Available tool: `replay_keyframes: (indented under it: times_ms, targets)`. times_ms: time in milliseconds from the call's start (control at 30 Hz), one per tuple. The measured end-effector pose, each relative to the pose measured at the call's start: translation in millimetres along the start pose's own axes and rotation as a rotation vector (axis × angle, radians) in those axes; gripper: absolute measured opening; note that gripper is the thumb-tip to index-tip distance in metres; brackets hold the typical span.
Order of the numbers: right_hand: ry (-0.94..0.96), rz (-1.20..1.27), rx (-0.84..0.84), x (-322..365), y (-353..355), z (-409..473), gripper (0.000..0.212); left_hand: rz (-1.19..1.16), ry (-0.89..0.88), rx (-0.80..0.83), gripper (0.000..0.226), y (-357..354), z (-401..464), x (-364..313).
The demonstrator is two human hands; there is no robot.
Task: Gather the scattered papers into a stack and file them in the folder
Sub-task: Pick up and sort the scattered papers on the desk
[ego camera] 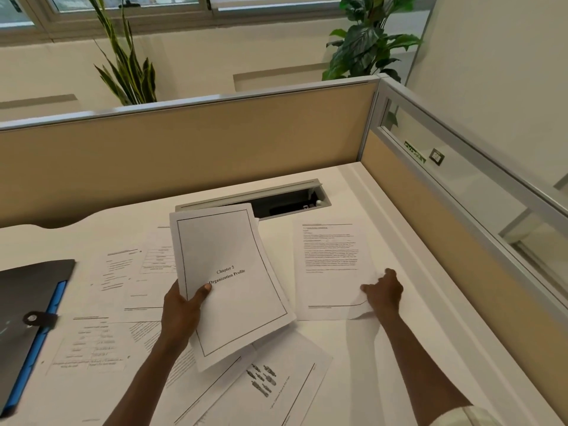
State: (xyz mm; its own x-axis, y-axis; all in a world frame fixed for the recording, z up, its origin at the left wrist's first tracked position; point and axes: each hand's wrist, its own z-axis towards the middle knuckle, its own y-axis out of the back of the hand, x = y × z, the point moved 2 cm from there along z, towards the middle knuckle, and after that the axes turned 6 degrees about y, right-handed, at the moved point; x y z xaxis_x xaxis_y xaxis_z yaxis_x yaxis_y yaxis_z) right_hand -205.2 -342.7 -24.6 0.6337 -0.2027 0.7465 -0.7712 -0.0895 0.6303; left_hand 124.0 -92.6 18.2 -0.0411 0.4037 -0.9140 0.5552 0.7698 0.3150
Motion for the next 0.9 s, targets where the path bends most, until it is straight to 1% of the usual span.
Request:
replay_keyframes:
  times_ms: [67, 100, 133, 233, 300, 333, 400, 533, 600, 667, 767, 800, 867, 900]
  targets:
    - [0.043, -0.031, -0.019, 1, 8, 2, 0.029, 0.038, -0.015, -0.019, 0.040, 3, 0, -1]
    - [0.082, -0.014, -0.047, 4, 13, 1, 0.018, 0.062, -0.022, -0.030, 0.040, 4, 1, -1]
    - [0.126, 0.026, -0.082, 6, 17, 1, 0.015, 0.085, -0.027, -0.040, 0.041, 5, 1, -1]
    - [0.215, 0.169, -0.139, 19, 32, -5, 0.021, 0.125, -0.037, -0.058, 0.042, 6, -1, -1]
    - [0.233, 0.279, -0.102, 30, 39, -11, 0.012, 0.139, -0.039, -0.050, 0.042, 6, -3, -2]
    - [0.235, 0.332, -0.055, 35, 41, -15, 0.006, 0.139, -0.034, -0.041, 0.042, 5, -4, -2]
    - [0.251, 0.419, 0.064, 45, 43, -27, 0.007, 0.112, -0.012, -0.011, 0.045, 1, -7, -2]
    - [0.276, 0.496, 0.259, 62, 30, -60, 0.007, 0.001, 0.039, 0.099, 0.046, -13, -18, -8]
    - [0.273, 0.489, 0.333, 65, 20, -77, 0.007, -0.080, 0.057, 0.172, 0.040, -20, -24, -12]
    - [0.257, 0.406, 0.416, 65, 12, -88, 0.007, -0.100, 0.049, 0.267, 0.032, -26, -28, -14]
    - [0.253, 0.216, 0.555, 68, 13, -95, 0.025, -0.165, -0.014, 0.456, 0.034, -30, -41, -22]
    - [0.251, 0.204, 0.591, 71, 17, -95, 0.032, -0.188, -0.025, 0.493, 0.035, -31, -45, -24]
    - [0.250, 0.297, 0.684, 78, 21, -94, 0.041, -0.195, -0.036, 0.528, 0.030, -34, -52, -30]
    - [0.259, 0.360, 0.719, 81, 21, -94, 0.042, -0.182, -0.035, 0.525, 0.025, -37, -55, -33]
